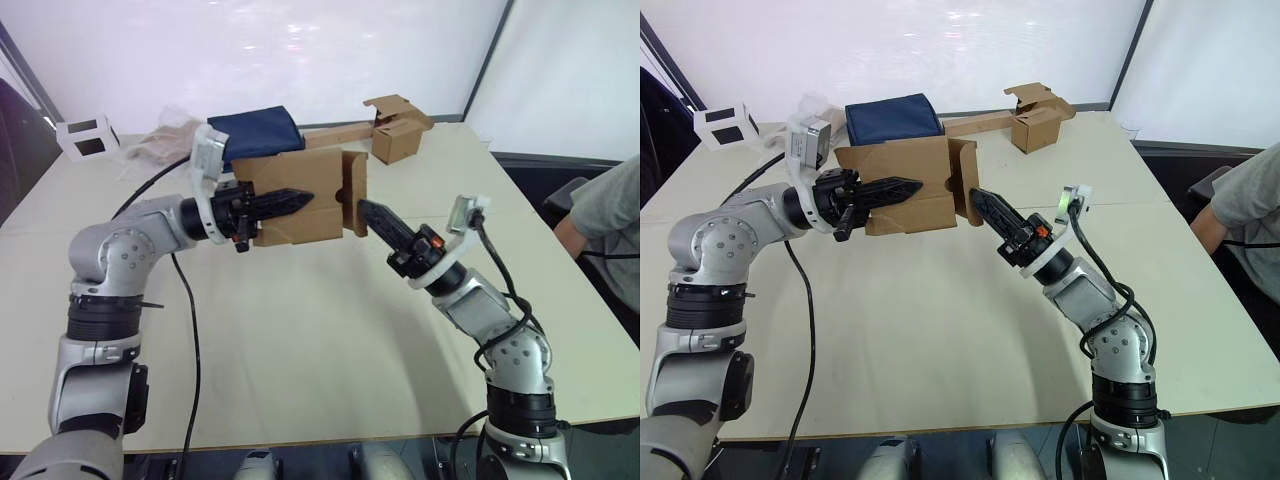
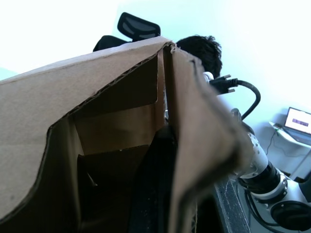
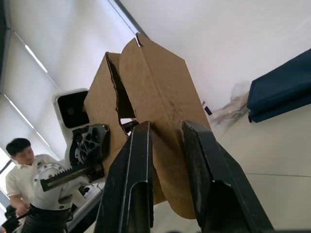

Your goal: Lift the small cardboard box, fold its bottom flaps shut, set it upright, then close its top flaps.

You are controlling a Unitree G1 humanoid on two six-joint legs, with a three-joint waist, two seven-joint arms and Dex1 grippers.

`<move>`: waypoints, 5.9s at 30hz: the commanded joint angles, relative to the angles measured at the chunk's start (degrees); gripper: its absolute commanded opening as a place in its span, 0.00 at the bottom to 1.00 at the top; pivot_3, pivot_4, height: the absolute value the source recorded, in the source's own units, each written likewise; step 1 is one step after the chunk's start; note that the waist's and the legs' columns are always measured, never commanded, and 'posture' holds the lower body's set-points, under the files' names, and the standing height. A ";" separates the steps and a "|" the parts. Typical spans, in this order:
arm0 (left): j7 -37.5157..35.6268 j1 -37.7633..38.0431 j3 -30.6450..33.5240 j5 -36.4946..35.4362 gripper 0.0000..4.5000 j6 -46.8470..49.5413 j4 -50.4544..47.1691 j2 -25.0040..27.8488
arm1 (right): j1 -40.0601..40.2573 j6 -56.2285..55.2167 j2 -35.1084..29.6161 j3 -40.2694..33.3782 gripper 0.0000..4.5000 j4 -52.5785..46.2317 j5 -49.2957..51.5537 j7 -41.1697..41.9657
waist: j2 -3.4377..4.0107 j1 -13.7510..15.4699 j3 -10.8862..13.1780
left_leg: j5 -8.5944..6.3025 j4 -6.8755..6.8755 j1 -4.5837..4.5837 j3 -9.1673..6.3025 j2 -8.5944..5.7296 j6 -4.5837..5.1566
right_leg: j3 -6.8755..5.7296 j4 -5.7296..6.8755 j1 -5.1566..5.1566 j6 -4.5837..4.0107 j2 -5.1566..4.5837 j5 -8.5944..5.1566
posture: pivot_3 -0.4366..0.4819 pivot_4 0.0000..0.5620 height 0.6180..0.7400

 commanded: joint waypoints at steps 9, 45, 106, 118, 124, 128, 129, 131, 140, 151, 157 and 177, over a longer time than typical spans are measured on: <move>0.03 -0.84 1.20 -0.63 0.00 -0.65 -1.87 -0.06 | -2.67 -2.05 -0.35 2.64 0.22 -5.24 -4.14 -0.34 | 0.00 0.00 0.00 | 0.00 0.00 0.00 0.00 0.00 0.00 | 0.00 0.00 0.00 0.00 0.00 0.00 | 0.48 0.27 1.00; -0.71 -0.20 0.82 0.25 0.00 -1.35 -2.19 0.27 | -3.68 2.14 1.11 4.73 0.22 -9.12 0.36 -3.69 | 0.00 0.01 0.00 | 0.00 0.00 0.00 0.00 0.00 0.00 | 0.00 0.00 0.00 0.00 -0.01 0.00 | 0.48 0.27 1.00; -26.22 -21.74 -43.05 44.33 0.00 -24.17 11.87 11.39 | 7.84 4.53 -24.14 -6.22 0.01 -10.44 -2.34 1.72 | -0.02 0.56 0.02 | -0.01 -0.05 -0.02 0.04 -0.03 0.02 | 0.05 -0.13 0.03 -0.01 0.08 -0.01 | 0.48 0.27 1.00; -32.52 -30.71 -52.90 54.65 0.24 -32.21 23.25 1.31 | 9.65 3.13 -20.54 -4.36 0.00 -12.46 -5.18 -0.06 | -0.08 1.56 0.06 | -0.02 0.03 -0.12 0.03 -0.04 0.06 | 0.04 -0.14 0.02 0.01 0.05 -0.01 | 0.48 0.27 1.00; -32.52 -35.31 -54.31 47.08 0.75 -20.19 18.51 1.96 | 9.64 2.90 -20.02 -3.91 0.00 -12.34 -6.11 0.02 | -0.07 1.06 0.07 | -0.05 0.01 -0.07 0.01 -0.01 0.12 | 0.06 -0.05 0.00 0.01 0.10 -0.02 | 0.48 0.27 1.00; -32.52 -37.19 -50.57 43.44 0.98 -18.12 19.39 5.22 | 8.91 2.56 -19.71 -2.41 0.00 -11.88 -7.94 0.41 | -0.05 1.10 0.05 | -0.05 0.02 -0.08 0.01 -0.02 0.12 | 0.07 -0.05 0.00 0.02 0.09 -0.02 | 0.48 0.27 1.00; -32.52 -37.23 -48.07 42.41 0.98 -18.37 21.23 5.59 | 8.54 2.21 -19.81 -1.29 0.00 -11.68 -9.58 0.50 | -0.05 1.04 0.06 | -0.05 0.02 -0.06 0.01 -0.02 0.12 | 0.06 -0.04 0.00 0.01 0.10 -0.02 | 0.48 0.27 1.00; -32.52 -36.96 -44.22 40.43 0.98 -18.37 25.09 6.35 | 7.56 1.24 -19.76 1.20 0.00 -10.90 -13.43 0.38 | -0.05 0.79 0.06 | -0.04 0.04 -0.06 0.01 -0.02 0.12 | 0.06 -0.01 -0.03 0.01 0.11 -0.02 | 0.48 0.27 1.00; -26.63 -24.61 -21.42 33.89 0.27 -24.65 33.02 7.85 | 1.25 -1.30 -17.19 11.30 0.00 -4.22 -27.90 -0.37 | -0.04 -0.05 0.05 | -0.04 0.04 -0.08 -0.01 -0.02 0.11 | 0.02 -0.02 -0.05 0.01 0.08 -0.03 | 0.48 0.27 1.00; -2.30 -4.46 -9.84 38.92 0.01 -30.01 30.16 7.41 | -5.30 3.02 -13.70 21.91 0.00 5.89 -41.39 -1.77 | -0.04 -0.09 0.01 | -0.02 0.10 -0.07 -0.04 -0.03 0.08 | 0.01 0.09 -0.08 0.01 0.01 -0.02 | 0.48 0.27 1.00; -1.00 6.26 -11.32 40.91 0.01 -30.33 24.26 7.88 | -6.73 3.09 -10.88 24.52 0.00 10.11 -45.22 -0.19 | -0.06 0.09 0.01 | 0.02 0.12 -0.12 -0.03 -0.04 -0.01 | 0.01 0.21 -0.18 0.00 -0.01 -0.02 | 0.48 0.27 1.00; -9.17 11.26 -15.30 38.30 0.01 -18.89 10.39 6.44 | -6.30 6.62 -6.92 22.38 0.00 7.97 -42.82 7.99 | -0.06 -0.07 0.00 | 0.02 0.15 -0.08 -0.04 -0.06 0.00 | 0.01 0.39 -0.18 -0.01 0.01 -0.03 | 0.48 0.27 1.00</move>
